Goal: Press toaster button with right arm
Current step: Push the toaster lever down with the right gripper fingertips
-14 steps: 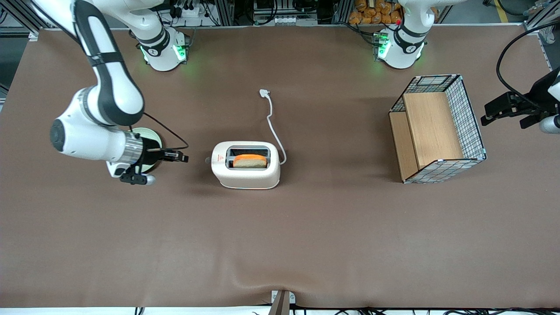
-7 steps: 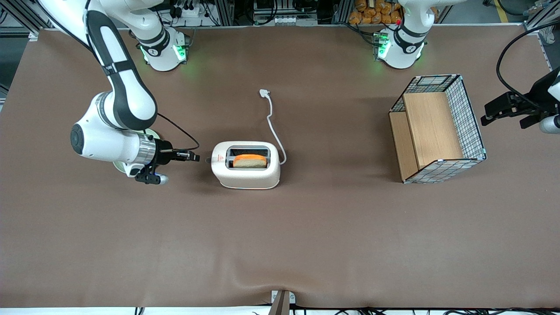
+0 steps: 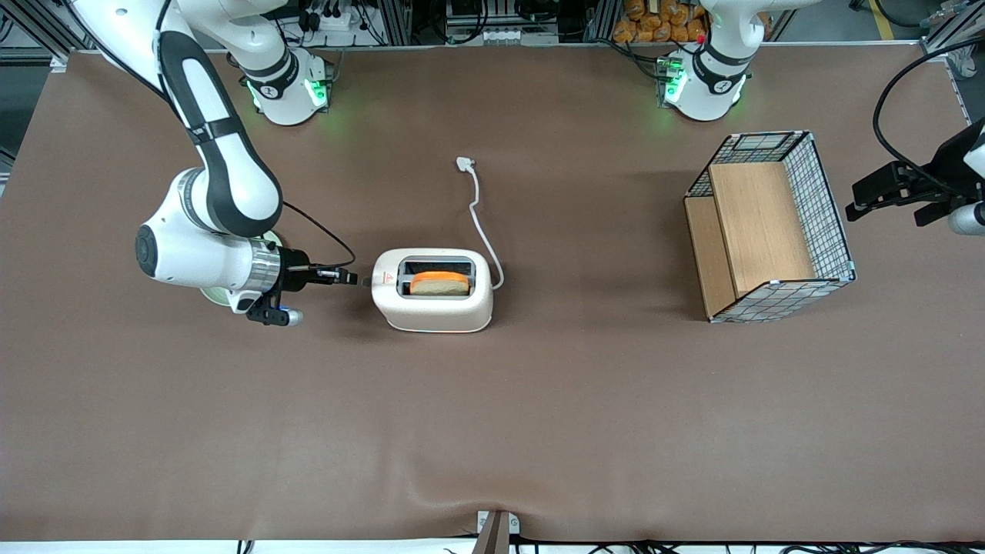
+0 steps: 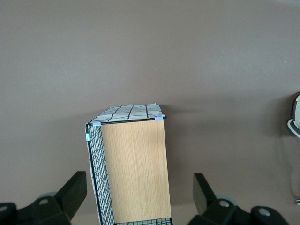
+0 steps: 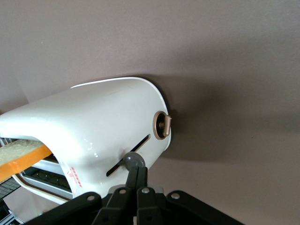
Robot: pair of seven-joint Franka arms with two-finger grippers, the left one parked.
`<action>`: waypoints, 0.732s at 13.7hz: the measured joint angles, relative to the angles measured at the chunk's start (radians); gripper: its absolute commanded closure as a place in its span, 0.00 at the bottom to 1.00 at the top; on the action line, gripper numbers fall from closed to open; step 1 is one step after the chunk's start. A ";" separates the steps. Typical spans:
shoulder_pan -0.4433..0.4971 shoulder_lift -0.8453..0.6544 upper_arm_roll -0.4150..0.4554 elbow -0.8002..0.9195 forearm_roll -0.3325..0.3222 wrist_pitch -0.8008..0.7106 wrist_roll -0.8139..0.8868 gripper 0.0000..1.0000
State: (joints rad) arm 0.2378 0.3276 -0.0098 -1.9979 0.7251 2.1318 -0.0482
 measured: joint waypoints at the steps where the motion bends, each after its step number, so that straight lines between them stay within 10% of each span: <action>1: 0.005 0.000 0.000 0.000 0.000 0.003 0.000 1.00; 10: 0.032 0.016 0.001 0.000 0.040 0.035 -0.003 1.00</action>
State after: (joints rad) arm 0.2703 0.3431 -0.0088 -1.9980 0.7654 2.1673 -0.0507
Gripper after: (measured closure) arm 0.991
